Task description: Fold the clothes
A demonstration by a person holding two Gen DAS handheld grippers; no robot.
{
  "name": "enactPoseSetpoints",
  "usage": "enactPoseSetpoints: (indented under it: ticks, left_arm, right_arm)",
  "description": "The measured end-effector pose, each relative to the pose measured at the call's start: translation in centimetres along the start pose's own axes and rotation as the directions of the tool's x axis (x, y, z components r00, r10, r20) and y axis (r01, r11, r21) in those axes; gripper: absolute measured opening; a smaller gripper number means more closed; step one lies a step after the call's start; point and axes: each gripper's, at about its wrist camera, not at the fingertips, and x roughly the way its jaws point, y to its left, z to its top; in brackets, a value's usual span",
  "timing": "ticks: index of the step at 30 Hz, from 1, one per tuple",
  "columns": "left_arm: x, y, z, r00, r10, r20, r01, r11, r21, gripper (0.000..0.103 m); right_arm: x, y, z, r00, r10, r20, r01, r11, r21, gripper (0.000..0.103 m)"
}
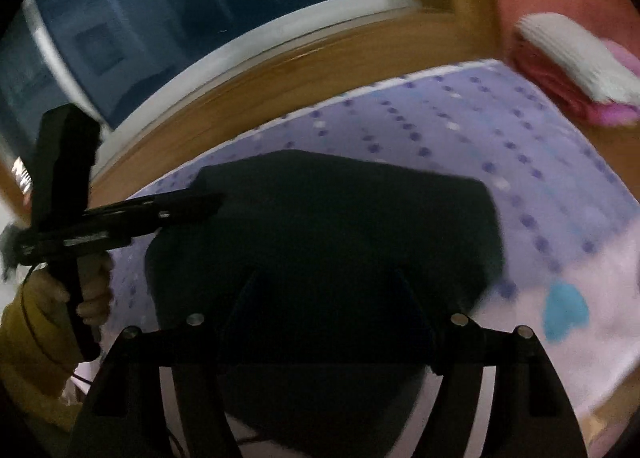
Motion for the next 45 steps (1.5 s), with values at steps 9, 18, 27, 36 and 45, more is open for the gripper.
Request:
enactPoseSetpoints:
  ticks: [9,18,27,36,45]
  left_arm:
    - [-4.3,4.8,-2.7,0.988,-0.151,0.02,0.152,0.978,-0.141,0.074]
    - [-0.3,5.1,-3.1,0.976,-0.199,-0.085,0.182,0.969,-0.167,0.074]
    - [3.2,2.8,-2.8,0.967,-0.198,-0.163,0.176,0.975,-0.137,0.091]
    - [3.7,0.7,-2.9,0.972,-0.097,-0.215,0.086,0.995,-0.058,0.101]
    - [3.1,-0.2,-2.7,0.975,-0.074,-0.209,0.061,0.996,-0.069,0.074]
  right_arm:
    - [-3.1,-4.2,-2.4,1.0,-0.002,0.022,-0.006,0.922,0.388,0.077]
    - [0.8,-4.3,-2.9,0.993,0.111,-0.051,-0.073,0.875,0.478,0.077]
    - [2.1,-3.5,-2.2,0.991,0.129,-0.038,-0.102,0.906,0.411,0.086]
    - [3.3,-1.1,-1.9,0.994,0.083,-0.064,-0.064,0.965,0.255,0.103]
    - [2.8,-1.0,-2.4,0.992,0.109,-0.059,-0.092,0.966,0.241,0.067]
